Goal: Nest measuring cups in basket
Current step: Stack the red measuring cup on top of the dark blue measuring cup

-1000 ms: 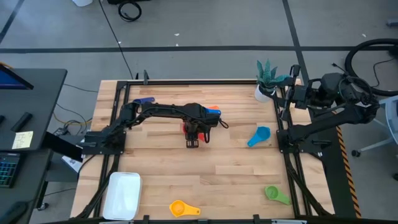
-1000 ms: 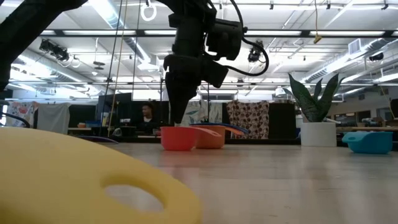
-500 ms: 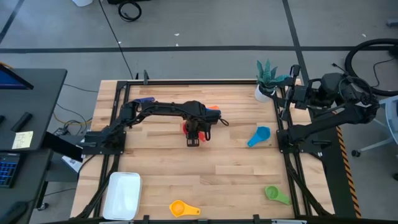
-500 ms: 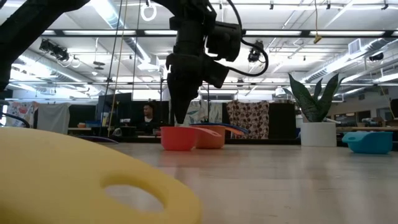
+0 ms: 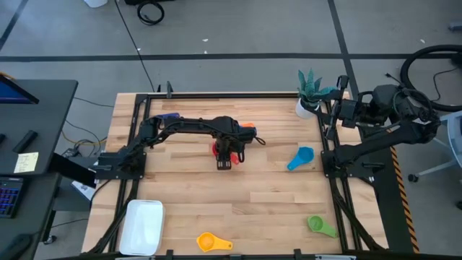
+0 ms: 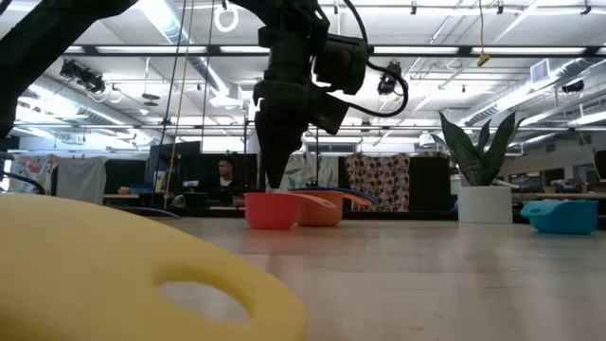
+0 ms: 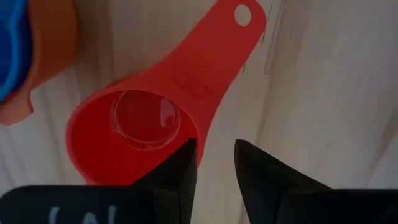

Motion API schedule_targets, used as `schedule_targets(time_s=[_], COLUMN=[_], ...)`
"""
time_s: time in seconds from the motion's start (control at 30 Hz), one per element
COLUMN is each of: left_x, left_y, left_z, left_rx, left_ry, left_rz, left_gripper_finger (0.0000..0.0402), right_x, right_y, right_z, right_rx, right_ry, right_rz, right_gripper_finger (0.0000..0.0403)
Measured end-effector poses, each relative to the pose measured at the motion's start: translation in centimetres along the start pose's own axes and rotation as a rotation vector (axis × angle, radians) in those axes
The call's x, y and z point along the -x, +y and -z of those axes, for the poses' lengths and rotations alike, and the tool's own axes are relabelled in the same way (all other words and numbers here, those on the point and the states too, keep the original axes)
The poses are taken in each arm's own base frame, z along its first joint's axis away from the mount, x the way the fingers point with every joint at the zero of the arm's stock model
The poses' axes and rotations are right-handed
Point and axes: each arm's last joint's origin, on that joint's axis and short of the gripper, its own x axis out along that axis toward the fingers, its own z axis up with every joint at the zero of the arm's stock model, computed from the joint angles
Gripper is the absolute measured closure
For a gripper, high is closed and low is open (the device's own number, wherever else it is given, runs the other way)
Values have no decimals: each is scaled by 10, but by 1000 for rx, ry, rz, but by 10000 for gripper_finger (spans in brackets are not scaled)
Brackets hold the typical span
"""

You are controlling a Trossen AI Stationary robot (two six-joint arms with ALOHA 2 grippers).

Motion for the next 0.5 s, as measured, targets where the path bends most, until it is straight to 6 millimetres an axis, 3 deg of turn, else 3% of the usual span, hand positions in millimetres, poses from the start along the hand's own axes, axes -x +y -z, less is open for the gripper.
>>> schedule_targets(time_s=[0.5], left_x=[-4], left_y=[4], left_z=[-2], left_rx=[30], left_ry=[2], left_rz=[-45], left_gripper_finger=[290], right_x=[0], right_y=[-3], right_z=[0], right_rx=[-3], right_ry=[29], right_rz=[68], right_gripper_finger=[247])
